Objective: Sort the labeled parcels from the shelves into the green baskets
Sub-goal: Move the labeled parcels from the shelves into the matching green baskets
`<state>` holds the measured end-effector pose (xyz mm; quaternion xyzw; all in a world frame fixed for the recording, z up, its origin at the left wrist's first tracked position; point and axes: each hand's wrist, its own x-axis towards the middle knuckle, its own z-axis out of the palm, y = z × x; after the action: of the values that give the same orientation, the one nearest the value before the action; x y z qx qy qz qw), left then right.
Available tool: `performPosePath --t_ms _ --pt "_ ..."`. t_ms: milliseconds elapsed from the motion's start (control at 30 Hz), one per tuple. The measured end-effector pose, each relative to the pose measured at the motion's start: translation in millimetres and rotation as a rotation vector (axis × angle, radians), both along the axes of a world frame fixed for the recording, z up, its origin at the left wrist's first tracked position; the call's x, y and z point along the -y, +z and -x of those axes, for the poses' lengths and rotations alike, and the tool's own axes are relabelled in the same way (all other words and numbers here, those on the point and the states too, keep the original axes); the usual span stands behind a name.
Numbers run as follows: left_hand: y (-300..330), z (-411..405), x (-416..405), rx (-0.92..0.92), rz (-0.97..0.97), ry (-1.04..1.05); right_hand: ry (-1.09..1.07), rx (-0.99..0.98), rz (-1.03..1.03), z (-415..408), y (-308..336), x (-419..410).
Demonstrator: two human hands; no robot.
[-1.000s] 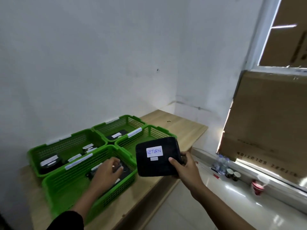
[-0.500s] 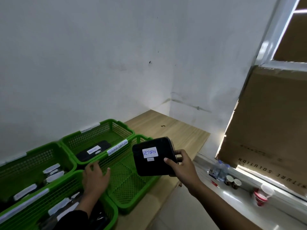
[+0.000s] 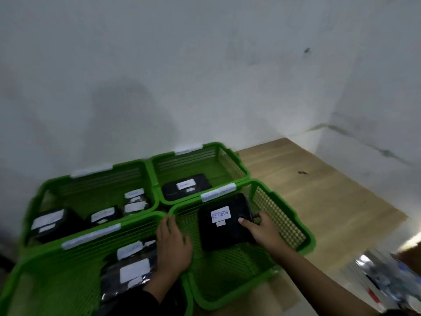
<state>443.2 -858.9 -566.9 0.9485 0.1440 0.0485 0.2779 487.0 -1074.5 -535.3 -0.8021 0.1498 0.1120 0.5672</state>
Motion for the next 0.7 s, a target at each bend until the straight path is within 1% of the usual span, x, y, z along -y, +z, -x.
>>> performPosePath --t_ms 133,200,333,367,400,500,567,633,700 --pt "1 2 4 0.005 0.111 0.058 0.109 -0.149 -0.036 -34 -21 -20" --pt "0 1 4 -0.023 0.136 0.069 0.217 -0.174 0.049 -47 -28 -26" --pt "2 -1 5 -0.065 0.145 0.085 0.365 -0.138 0.389 -68 -37 -20" --pt "3 0 6 -0.068 0.137 0.086 0.387 -0.118 0.433 -70 -38 -19" --pt "4 -1 7 -0.067 0.131 0.085 0.408 -0.095 0.448 -72 -41 -17" --pt "5 1 8 -0.059 0.119 0.077 0.493 -0.038 0.353 -61 -45 -16" --pt "6 1 8 -0.054 0.109 0.077 0.602 -0.023 0.436 -54 -49 -17" --pt "7 1 8 -0.051 0.112 0.077 0.627 -0.003 0.51 -54 -52 -17" --pt "8 1 8 -0.051 0.115 0.077 0.632 0.004 0.518 -54 -48 -20"
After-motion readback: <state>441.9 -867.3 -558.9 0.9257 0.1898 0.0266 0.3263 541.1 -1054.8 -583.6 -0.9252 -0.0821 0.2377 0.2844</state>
